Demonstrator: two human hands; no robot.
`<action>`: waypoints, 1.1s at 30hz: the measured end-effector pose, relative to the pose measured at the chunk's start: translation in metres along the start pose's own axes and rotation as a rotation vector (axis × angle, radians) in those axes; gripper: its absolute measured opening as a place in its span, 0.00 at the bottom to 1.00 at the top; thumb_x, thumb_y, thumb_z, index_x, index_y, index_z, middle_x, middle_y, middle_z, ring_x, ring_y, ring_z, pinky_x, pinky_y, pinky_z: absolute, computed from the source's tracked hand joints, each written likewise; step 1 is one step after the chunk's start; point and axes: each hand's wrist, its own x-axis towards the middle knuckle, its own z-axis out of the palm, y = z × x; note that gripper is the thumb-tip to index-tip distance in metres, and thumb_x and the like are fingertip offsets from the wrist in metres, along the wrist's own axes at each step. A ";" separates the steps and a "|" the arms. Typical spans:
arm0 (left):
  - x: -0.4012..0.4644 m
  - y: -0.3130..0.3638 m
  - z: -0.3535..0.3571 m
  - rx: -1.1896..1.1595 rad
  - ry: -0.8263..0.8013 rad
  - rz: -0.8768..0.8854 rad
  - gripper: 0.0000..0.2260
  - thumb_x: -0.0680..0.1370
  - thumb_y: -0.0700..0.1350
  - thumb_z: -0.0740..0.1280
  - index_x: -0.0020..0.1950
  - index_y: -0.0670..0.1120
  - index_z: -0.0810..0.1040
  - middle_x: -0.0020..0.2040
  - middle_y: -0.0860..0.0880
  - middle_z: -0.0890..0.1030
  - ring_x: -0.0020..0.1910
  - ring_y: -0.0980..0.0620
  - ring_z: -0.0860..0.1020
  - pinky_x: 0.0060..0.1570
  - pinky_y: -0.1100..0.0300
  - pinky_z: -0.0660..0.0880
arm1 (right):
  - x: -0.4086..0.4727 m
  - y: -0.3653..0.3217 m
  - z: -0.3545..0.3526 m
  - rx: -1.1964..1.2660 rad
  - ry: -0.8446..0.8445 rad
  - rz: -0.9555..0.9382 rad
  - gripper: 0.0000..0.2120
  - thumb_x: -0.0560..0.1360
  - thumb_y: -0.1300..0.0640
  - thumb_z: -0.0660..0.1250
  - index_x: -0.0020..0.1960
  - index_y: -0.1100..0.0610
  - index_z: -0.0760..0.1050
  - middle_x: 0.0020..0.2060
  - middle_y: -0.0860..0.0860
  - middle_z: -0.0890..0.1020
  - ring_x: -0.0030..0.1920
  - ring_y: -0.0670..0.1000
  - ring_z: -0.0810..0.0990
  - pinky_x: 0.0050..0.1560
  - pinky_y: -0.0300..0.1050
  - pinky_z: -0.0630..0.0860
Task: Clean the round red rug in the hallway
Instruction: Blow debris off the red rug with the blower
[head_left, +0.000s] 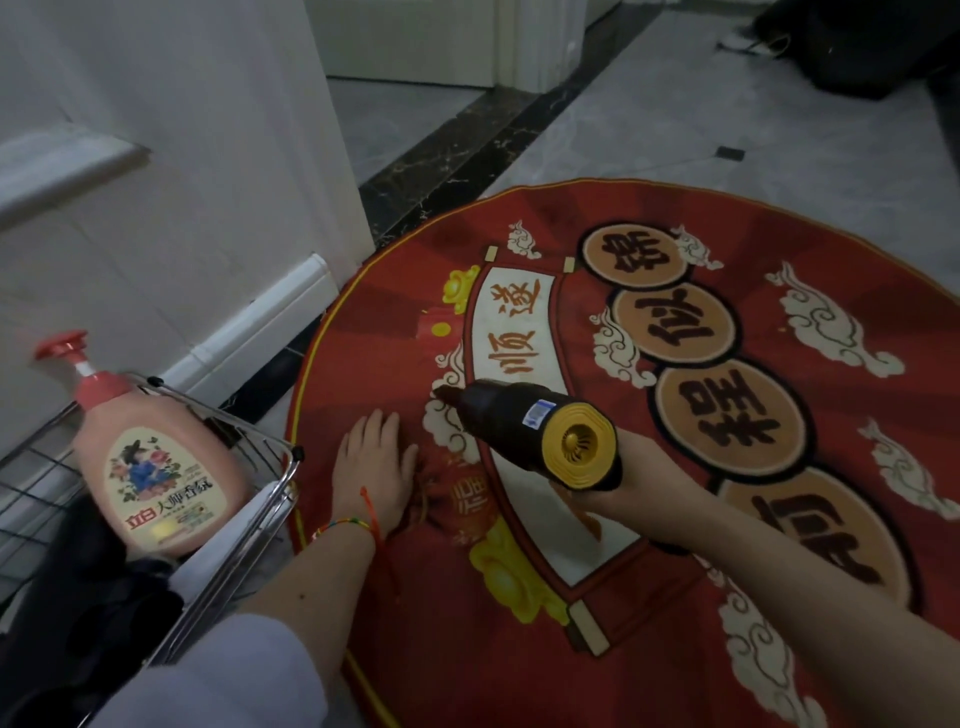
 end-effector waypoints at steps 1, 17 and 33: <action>-0.003 -0.004 0.001 -0.008 0.007 -0.015 0.22 0.82 0.50 0.56 0.74 0.43 0.64 0.73 0.42 0.65 0.73 0.42 0.61 0.73 0.50 0.56 | -0.006 0.002 -0.003 -0.002 -0.021 -0.006 0.16 0.67 0.64 0.73 0.47 0.47 0.74 0.42 0.44 0.81 0.43 0.40 0.79 0.40 0.36 0.74; -0.021 -0.012 0.008 -0.084 0.067 -0.032 0.19 0.79 0.37 0.58 0.70 0.36 0.68 0.69 0.35 0.68 0.69 0.37 0.65 0.71 0.47 0.61 | -0.037 0.008 0.000 0.029 -0.112 -0.057 0.13 0.66 0.66 0.71 0.40 0.50 0.72 0.33 0.43 0.76 0.34 0.38 0.74 0.34 0.33 0.69; 0.009 0.058 -0.013 -0.291 0.197 0.040 0.12 0.79 0.37 0.61 0.61 0.37 0.74 0.59 0.39 0.75 0.61 0.39 0.71 0.62 0.49 0.67 | -0.031 -0.009 -0.019 0.119 0.252 -0.034 0.18 0.66 0.68 0.69 0.31 0.50 0.65 0.22 0.40 0.73 0.26 0.39 0.71 0.27 0.30 0.63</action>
